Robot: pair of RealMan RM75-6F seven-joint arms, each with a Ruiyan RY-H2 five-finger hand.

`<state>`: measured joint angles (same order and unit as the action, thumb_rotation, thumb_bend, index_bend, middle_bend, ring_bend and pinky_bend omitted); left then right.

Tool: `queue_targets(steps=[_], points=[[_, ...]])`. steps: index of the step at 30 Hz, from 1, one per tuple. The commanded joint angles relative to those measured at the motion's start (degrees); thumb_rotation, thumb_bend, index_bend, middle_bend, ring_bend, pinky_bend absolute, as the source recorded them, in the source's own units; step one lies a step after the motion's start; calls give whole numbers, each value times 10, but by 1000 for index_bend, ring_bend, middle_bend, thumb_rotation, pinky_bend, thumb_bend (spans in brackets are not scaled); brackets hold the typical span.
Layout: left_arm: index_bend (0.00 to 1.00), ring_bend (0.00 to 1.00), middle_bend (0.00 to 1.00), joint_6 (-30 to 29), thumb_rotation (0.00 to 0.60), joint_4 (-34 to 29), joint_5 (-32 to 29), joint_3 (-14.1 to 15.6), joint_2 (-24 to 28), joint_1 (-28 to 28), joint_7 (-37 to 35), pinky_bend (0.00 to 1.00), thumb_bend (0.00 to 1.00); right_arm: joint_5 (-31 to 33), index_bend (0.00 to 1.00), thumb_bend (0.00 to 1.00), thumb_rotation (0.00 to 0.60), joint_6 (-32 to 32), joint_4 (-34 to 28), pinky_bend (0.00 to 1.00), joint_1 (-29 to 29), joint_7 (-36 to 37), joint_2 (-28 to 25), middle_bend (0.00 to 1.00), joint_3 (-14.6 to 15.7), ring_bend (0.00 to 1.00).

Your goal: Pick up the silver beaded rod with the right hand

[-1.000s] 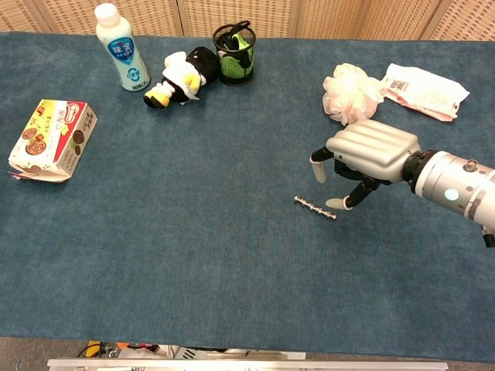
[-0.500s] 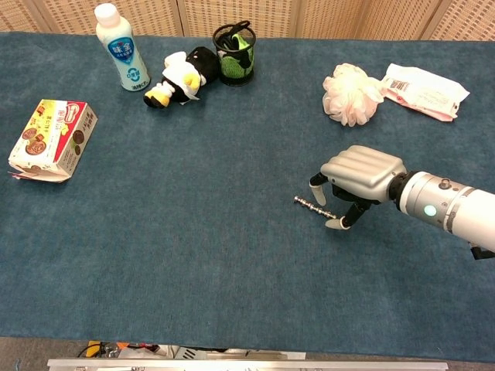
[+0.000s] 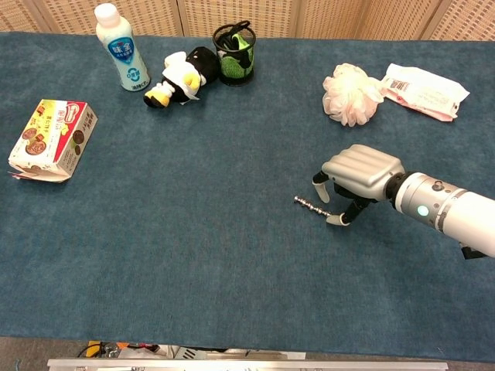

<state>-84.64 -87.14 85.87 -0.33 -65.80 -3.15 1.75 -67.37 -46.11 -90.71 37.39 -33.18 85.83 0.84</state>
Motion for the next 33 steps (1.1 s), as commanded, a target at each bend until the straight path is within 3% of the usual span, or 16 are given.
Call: queue_targets(steps=[1, 11, 33], points=[[0, 25, 23, 1, 600, 1, -1, 0, 0, 0, -1, 6, 214, 4, 523, 198, 600, -6, 10, 1000, 2, -3, 6, 972, -1, 1000], [0, 25, 23, 2, 600, 7, -3, -1, -2, 0, -7, 6, 214, 11, 526, 208, 600, -32, 30, 1000, 3, -3, 18, 973, -10, 1000], [0, 25, 23, 4, 600, 14, -5, 1, -3, 3, -18, 6, 214, -15, 583, 260, 600, -41, 41, 1000, -2, 10, 31, 978, 9, 1000]])
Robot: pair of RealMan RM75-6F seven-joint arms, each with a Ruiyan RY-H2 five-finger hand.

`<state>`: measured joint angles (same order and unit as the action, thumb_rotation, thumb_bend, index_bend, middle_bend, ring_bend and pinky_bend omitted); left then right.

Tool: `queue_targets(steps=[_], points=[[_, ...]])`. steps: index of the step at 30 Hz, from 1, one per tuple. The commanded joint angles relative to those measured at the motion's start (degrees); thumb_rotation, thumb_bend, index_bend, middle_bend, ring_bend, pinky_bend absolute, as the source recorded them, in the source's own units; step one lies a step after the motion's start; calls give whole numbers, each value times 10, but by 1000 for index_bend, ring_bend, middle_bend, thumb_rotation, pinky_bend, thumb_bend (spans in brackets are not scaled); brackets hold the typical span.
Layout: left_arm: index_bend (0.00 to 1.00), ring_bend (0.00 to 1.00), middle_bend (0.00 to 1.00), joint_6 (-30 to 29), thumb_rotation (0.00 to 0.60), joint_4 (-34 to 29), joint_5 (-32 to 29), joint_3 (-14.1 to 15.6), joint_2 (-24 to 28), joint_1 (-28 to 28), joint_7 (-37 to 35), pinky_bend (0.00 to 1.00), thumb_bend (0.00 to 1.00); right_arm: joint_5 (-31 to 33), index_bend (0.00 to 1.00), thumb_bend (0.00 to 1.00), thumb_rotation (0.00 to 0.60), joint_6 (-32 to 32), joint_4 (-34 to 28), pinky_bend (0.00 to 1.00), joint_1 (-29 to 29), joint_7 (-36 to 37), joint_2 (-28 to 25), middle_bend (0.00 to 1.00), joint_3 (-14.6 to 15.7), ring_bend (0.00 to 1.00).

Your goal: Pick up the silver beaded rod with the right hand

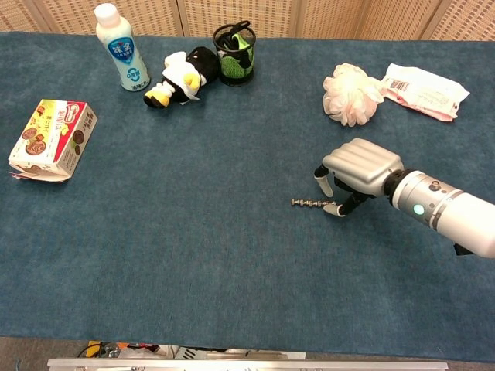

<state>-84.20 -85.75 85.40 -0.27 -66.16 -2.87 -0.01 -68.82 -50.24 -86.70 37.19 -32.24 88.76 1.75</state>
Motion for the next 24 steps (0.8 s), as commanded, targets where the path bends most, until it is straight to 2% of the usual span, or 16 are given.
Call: queue_targets(steps=[1, 24], points=[[0, 25, 23, 0, 600, 1, 0, 0, 0, 0, -1, 6, 214, 0, 585, 261, 600, 0, 3, 1000, 1, 1, 3, 979, 0, 1000], [0, 25, 23, 0, 600, 18, -3, -1, -5, 4, -21, 6, 214, 10, 608, 273, 600, 4, 12, 1000, 4, -12, 19, 980, 1, 1000]])
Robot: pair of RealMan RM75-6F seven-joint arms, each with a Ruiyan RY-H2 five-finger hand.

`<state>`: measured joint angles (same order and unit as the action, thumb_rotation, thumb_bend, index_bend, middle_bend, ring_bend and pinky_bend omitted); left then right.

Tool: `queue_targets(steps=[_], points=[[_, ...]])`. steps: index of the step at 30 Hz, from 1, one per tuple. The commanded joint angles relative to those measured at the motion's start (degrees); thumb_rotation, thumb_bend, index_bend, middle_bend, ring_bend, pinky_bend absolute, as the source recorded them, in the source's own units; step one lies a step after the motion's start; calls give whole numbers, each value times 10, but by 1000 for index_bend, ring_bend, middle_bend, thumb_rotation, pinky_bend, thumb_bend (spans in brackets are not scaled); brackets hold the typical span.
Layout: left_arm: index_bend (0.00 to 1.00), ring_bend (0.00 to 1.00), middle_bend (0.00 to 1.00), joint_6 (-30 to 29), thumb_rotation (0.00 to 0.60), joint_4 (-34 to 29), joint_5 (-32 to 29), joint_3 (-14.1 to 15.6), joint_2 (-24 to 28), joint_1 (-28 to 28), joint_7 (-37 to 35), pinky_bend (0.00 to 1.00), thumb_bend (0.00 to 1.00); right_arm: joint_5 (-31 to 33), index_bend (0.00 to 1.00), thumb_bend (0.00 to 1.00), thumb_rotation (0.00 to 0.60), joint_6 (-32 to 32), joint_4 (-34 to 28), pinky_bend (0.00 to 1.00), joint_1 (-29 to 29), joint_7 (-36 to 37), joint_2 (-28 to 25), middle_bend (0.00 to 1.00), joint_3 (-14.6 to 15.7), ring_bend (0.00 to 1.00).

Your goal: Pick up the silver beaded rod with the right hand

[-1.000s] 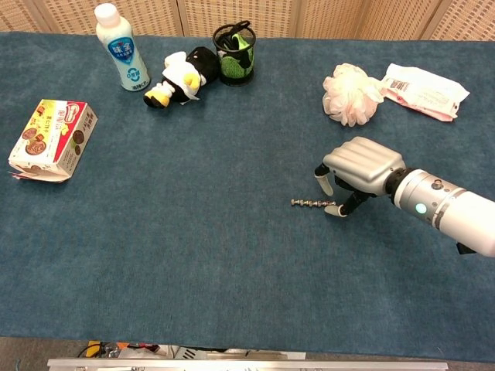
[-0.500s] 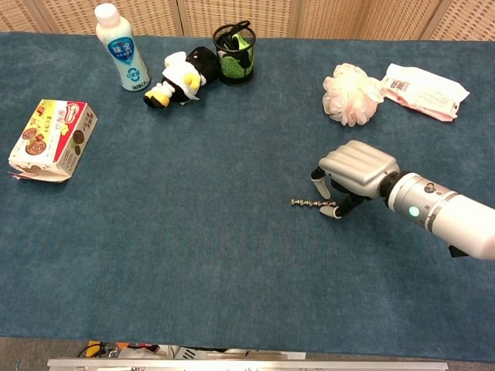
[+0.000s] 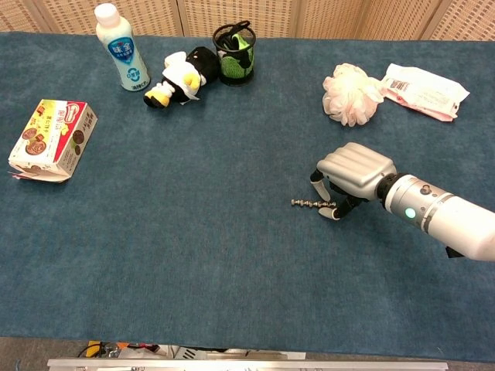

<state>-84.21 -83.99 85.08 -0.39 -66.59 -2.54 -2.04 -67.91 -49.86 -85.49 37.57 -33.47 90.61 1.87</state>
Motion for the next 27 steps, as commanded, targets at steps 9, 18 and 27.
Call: queue_targets(steps=[9, 18, 27], points=[[0, 25, 23, 0, 600, 6, -1, -1, -2, 1, -5, 6, 214, 5, 615, 321, 600, 1, 2, 1000, 1, 1, 1, 983, -1, 1000], [0, 24, 23, 2, 600, 7, -4, -1, -3, 2, -7, 6, 214, 0, 635, 364, 600, -4, -4, 1000, -1, 8, -3, 989, -1, 1000], [0, 25, 23, 2, 600, 7, -3, -1, -3, 2, -7, 6, 214, -9, 650, 428, 600, -21, -38, 1000, -6, 14, -39, 995, -4, 1000]])
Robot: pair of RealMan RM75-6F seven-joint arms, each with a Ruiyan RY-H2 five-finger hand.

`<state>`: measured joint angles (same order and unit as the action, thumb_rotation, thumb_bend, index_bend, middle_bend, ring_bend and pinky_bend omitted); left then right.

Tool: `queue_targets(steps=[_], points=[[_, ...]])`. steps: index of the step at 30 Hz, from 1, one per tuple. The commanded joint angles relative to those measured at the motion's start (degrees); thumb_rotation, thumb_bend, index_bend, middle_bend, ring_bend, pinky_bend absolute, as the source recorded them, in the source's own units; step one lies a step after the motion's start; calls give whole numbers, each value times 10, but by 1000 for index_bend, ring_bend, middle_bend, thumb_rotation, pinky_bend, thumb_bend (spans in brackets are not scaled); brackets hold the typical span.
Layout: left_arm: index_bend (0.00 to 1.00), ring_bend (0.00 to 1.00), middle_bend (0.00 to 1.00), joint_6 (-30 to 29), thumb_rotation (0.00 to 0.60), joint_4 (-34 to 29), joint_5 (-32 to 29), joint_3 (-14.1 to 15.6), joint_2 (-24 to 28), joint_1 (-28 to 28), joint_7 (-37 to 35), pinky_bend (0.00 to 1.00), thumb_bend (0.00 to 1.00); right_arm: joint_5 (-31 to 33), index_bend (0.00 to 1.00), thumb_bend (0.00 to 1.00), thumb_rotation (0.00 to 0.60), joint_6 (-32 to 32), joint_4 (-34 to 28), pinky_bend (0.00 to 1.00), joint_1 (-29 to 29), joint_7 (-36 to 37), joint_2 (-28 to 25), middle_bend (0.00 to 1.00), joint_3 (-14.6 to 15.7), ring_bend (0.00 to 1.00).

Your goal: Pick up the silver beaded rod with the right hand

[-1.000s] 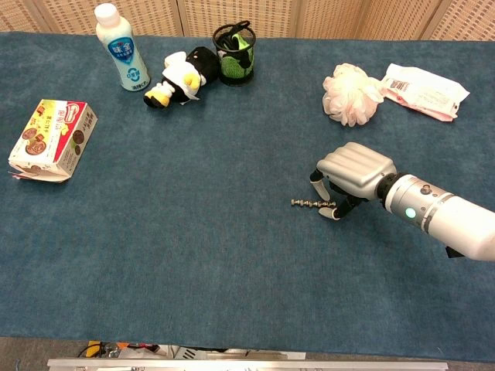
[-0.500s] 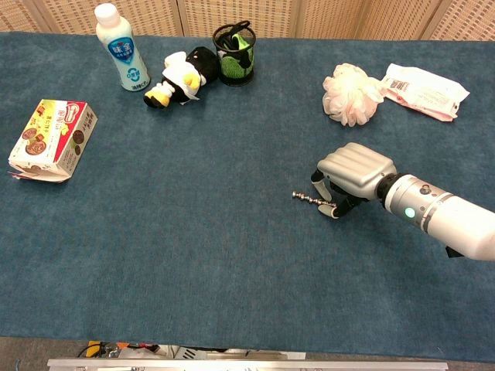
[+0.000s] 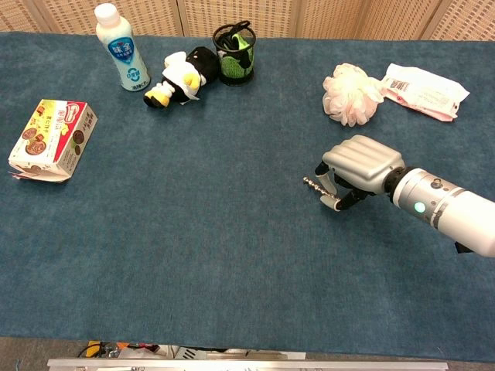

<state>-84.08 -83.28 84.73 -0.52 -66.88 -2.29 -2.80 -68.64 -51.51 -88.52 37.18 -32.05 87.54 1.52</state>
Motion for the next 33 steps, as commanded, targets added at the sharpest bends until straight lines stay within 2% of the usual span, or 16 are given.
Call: queue_targets(steps=[1, 17, 33], points=[[0, 25, 23, 0, 600, 0, 1, 0, 0, 0, 1, 6, 214, -3, 651, 435, 600, -7, -13, 1000, -3, 1, -14, 995, -1, 1000], [0, 25, 23, 5, 600, -17, 7, 0, 5, -7, 19, 6, 214, -15, 652, 454, 600, -56, -70, 1000, -34, 50, -97, 995, -9, 1000], [0, 25, 23, 12, 600, -35, 16, 5, 4, -15, 39, 6, 213, 2, 652, 454, 600, -55, -41, 1000, -59, 83, -113, 995, -9, 1000]])
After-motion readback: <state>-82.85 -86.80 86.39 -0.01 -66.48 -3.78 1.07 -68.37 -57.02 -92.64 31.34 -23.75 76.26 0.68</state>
